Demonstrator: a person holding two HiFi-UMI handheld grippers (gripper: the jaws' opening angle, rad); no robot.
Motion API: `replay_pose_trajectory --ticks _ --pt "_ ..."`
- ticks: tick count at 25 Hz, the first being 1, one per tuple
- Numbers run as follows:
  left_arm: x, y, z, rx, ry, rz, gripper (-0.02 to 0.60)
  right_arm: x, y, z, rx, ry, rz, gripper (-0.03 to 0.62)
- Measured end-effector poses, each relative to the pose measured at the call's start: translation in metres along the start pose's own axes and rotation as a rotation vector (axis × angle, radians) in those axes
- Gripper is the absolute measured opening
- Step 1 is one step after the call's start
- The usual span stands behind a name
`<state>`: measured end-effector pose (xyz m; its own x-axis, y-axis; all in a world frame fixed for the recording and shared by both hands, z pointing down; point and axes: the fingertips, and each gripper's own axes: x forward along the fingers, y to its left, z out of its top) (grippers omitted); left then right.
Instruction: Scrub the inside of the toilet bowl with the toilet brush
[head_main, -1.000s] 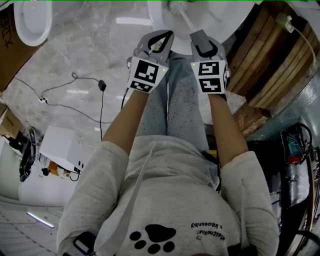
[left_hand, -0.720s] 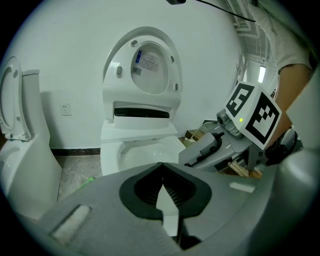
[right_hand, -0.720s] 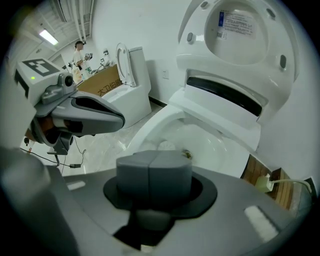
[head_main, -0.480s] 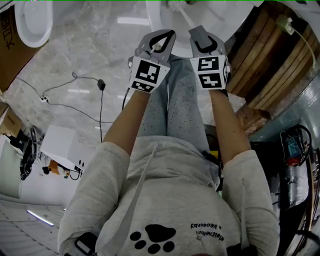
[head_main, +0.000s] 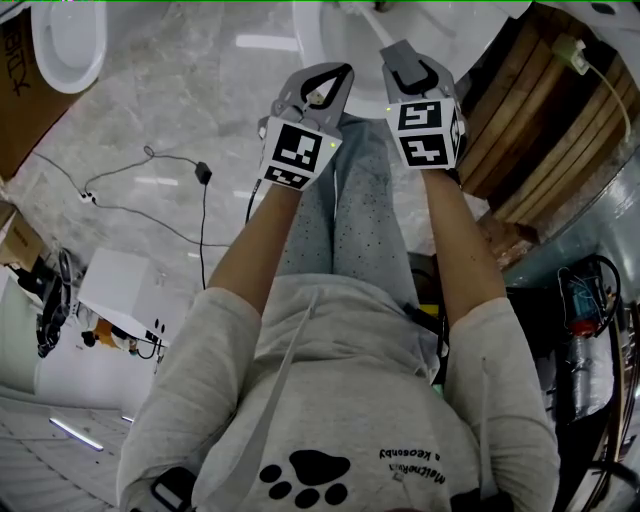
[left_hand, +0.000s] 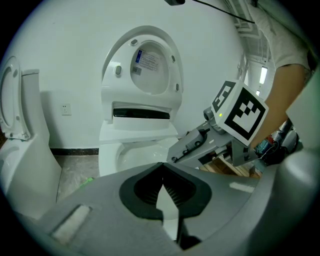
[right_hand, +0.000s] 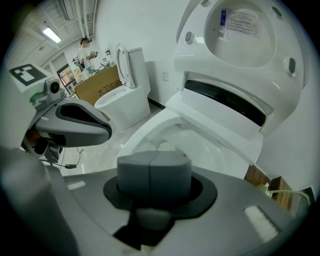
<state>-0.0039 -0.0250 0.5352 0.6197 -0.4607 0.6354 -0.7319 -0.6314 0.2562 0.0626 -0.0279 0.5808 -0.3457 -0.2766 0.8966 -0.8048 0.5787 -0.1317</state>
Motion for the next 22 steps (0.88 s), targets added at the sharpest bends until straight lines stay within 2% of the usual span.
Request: replay_pose_trajectory --ticks 22 --pt "0.006 -0.014 0.007 0.008 -0.002 0.001 0.002 0.007 -0.034 0.036 -0.059 -0.052 0.001 0.155"
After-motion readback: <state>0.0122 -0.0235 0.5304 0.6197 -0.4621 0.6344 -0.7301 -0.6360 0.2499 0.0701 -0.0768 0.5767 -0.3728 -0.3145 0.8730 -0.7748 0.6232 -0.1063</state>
